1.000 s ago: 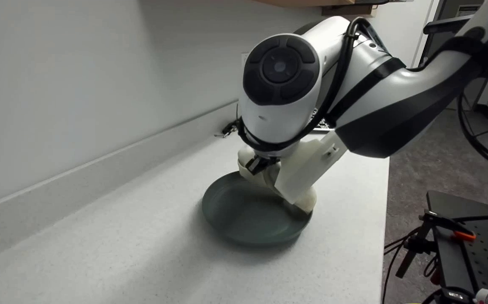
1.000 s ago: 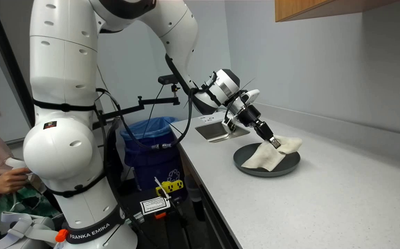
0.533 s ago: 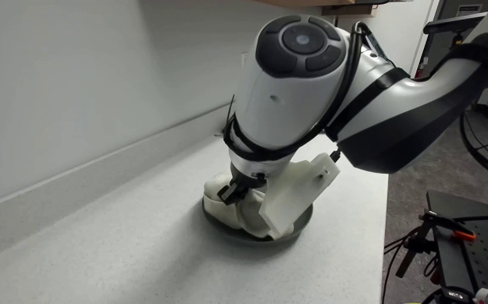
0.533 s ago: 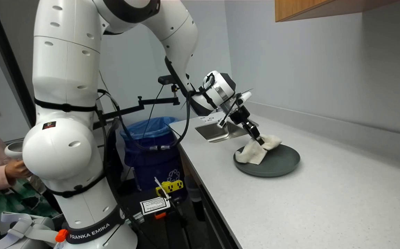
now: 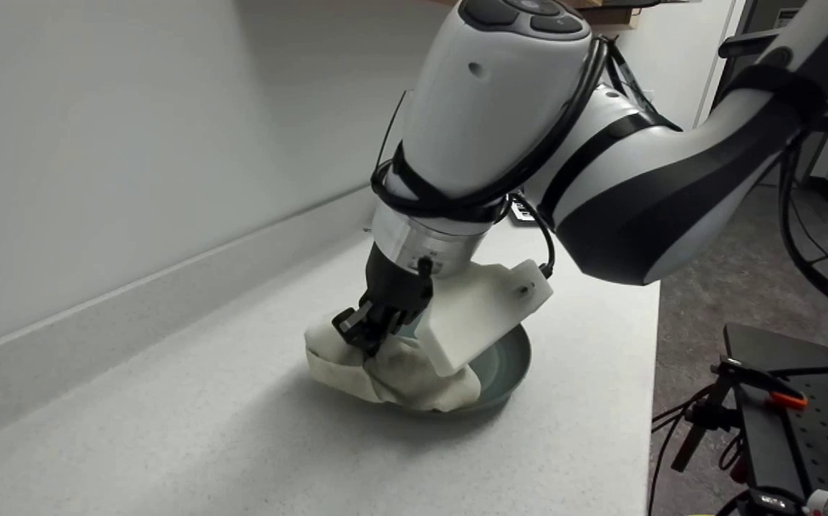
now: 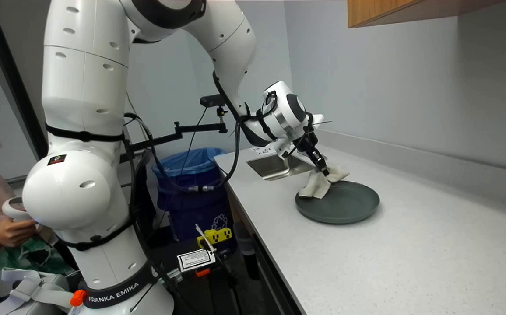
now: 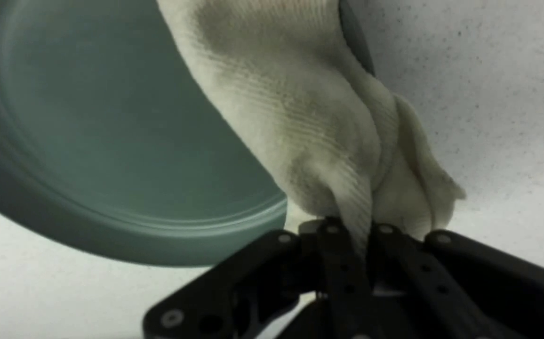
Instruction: Pick up the cloth from the table, wipe the grey plate with it and put the cloth back on the table.
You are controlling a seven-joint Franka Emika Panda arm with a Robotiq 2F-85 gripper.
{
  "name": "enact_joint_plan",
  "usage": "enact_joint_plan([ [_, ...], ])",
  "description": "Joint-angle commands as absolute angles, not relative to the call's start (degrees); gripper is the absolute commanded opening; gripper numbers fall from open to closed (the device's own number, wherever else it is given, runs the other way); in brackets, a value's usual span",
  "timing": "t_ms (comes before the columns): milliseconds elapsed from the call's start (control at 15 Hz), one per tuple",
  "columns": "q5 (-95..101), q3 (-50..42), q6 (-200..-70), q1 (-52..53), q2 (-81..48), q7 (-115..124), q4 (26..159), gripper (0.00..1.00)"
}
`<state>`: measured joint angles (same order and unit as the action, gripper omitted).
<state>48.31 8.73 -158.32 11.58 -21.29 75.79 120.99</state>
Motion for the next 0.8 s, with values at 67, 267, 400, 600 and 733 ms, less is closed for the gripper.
enact_joint_plan([
  [67,35.9,14.1,-158.6,5.5,-22.0,64.9,124.5,0.02],
  [267,26.7,9.2,-155.9,9.0,-20.2,59.1,126.0,0.02],
  [400,26.4,4.2,-153.8,12.2,-18.8,59.4,125.8,0.02],
  [600,33.1,-3.1,-150.9,17.2,-17.1,65.2,124.9,0.02],
  [733,38.2,-5.8,-148.8,19.0,-16.5,68.9,124.1,0.02],
])
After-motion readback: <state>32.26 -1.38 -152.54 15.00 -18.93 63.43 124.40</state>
